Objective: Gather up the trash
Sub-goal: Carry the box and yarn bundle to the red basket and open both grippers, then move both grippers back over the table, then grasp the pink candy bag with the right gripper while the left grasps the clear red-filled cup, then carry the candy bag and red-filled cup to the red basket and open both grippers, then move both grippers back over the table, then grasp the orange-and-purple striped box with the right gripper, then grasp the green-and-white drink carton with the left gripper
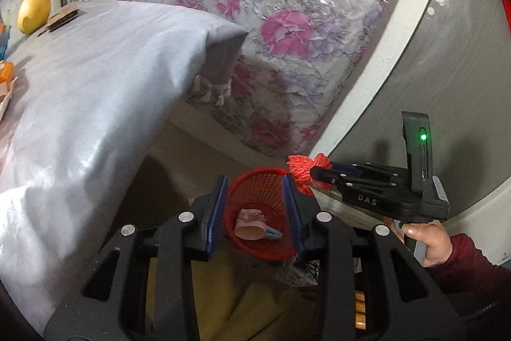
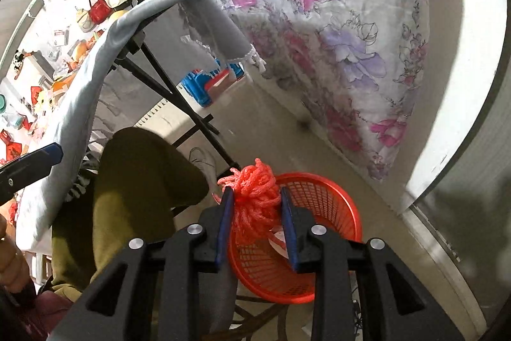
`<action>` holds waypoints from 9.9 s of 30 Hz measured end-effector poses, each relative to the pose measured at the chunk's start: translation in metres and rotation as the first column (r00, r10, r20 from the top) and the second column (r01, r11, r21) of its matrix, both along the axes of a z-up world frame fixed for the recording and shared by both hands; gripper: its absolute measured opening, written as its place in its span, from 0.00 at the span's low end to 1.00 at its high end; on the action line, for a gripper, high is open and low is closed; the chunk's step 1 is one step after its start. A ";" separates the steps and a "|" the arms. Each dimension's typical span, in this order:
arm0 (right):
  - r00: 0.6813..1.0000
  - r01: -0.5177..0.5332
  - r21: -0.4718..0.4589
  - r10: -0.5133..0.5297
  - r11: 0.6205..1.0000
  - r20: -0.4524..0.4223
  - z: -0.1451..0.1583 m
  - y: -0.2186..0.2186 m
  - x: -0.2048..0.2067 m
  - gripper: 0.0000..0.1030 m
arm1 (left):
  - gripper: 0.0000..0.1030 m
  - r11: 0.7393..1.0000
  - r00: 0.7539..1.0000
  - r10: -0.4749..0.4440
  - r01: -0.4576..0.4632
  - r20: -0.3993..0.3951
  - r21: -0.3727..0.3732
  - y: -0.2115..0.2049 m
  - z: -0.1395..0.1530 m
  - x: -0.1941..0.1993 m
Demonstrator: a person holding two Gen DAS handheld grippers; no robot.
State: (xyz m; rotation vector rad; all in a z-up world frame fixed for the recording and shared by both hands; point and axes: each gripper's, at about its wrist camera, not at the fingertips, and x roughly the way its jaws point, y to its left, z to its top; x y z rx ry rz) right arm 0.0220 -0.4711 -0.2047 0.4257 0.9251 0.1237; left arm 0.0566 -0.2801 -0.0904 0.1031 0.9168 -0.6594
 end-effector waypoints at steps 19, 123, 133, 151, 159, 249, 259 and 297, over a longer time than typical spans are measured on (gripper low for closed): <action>1.000 0.002 0.005 -0.002 1.000 0.017 0.010 0.002 -0.001 0.55 | 0.44 0.998 0.998 0.060 -0.060 0.017 -0.003 0.021 0.006 0.000; 0.822 -0.448 0.064 0.382 0.892 0.423 0.180 0.265 0.107 0.26 | 0.53 0.785 0.773 0.618 -0.597 0.144 -0.162 0.344 0.059 0.056; 0.822 -0.408 0.049 0.343 0.912 0.455 0.189 0.235 0.072 0.26 | 0.53 0.816 0.799 0.577 -0.553 0.169 -0.169 0.311 0.071 0.024; 0.899 -0.185 0.032 0.156 0.982 0.409 0.156 0.091 0.000 0.26 | 0.53 0.955 0.942 0.290 -0.272 0.167 -0.121 0.138 0.068 0.010; 0.942 -0.085 0.022 0.073 0.996 0.327 0.117 0.032 -0.017 0.26 | 0.53 0.991 0.987 0.125 -0.120 0.101 -0.055 0.049 0.042 0.015; 0.831 -0.442 -0.207 0.485 0.873 0.273 0.175 0.294 0.083 0.91 | 0.93 0.681 0.674 0.730 -0.700 0.115 -0.215 0.347 0.056 0.020; 0.832 -0.480 -0.199 0.515 0.855 0.205 0.166 0.347 0.155 0.93 | 0.93 0.658 0.648 0.752 -0.748 0.125 -0.080 0.382 0.033 0.053; 0.898 -0.347 0.024 0.324 0.938 0.299 0.151 0.250 0.172 0.53 | 0.93 0.813 0.811 0.583 -0.582 0.057 -0.024 0.291 0.046 0.184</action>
